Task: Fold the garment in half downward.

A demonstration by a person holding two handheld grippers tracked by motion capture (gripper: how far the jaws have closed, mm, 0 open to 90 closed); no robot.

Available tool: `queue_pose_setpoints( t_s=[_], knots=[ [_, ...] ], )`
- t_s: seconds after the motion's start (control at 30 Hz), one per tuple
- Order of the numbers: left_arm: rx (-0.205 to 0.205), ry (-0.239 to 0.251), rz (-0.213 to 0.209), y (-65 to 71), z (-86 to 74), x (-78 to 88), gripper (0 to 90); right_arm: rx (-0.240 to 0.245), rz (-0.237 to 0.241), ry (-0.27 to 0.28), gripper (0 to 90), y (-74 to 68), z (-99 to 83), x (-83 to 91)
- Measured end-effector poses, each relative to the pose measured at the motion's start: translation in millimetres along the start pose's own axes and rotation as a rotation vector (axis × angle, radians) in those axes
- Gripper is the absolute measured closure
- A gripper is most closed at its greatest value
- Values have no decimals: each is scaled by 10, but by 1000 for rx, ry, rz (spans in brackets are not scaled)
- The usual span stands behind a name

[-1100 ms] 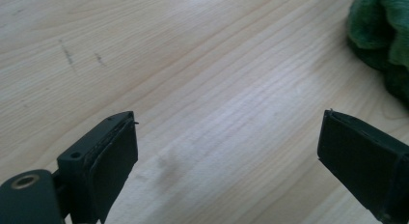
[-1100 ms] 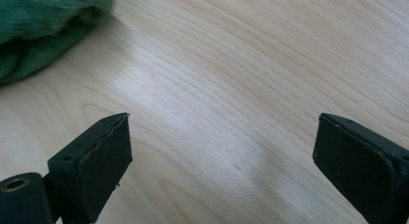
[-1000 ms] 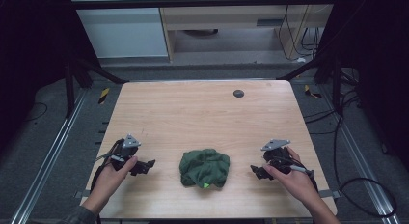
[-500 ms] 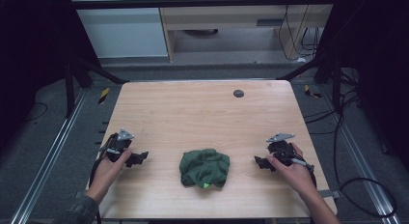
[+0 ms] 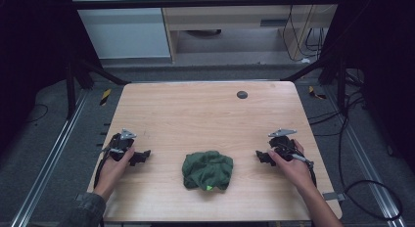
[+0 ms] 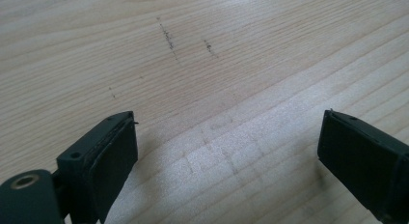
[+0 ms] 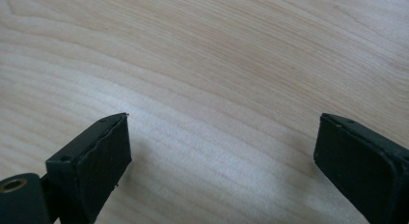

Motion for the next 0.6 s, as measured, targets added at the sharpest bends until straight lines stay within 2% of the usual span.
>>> queue_pose_setpoints(
  t_s=[0.07,0.2,0.23,0.27,0.43,0.53,0.6],
  knots=[
    [13,14,-14,-3,-1,-37,59,-14,-6,-1,60,11,13,-39],
    [19,38,-10,-16,10,-64,36,-54,-12,21,53,40,45,-81],
    [17,46,-8,-19,8,-71,22,-69,-16,31,47,49,51,-93],
    [23,64,-6,-19,8,-85,8,-92,-30,72,32,61,57,-121],
    [35,63,-2,-17,9,-89,0,-120,-50,74,2,59,71,-142],
    [60,59,11,-14,0,-84,0,-170,-81,73,2,60,58,-138],
    [63,58,13,-14,2,-85,0,-172,-81,73,2,59,57,-138]
  ],
)
Point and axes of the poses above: each handheld gripper's, and its own axes: x roughly backward along the jaws, z roughly out of its top, y roughly to its right, the point moved 5 cm from there along -x, roughly forward along the jaws, and after that the axes turned 15 degrees about -y, right-handed, at the moved point
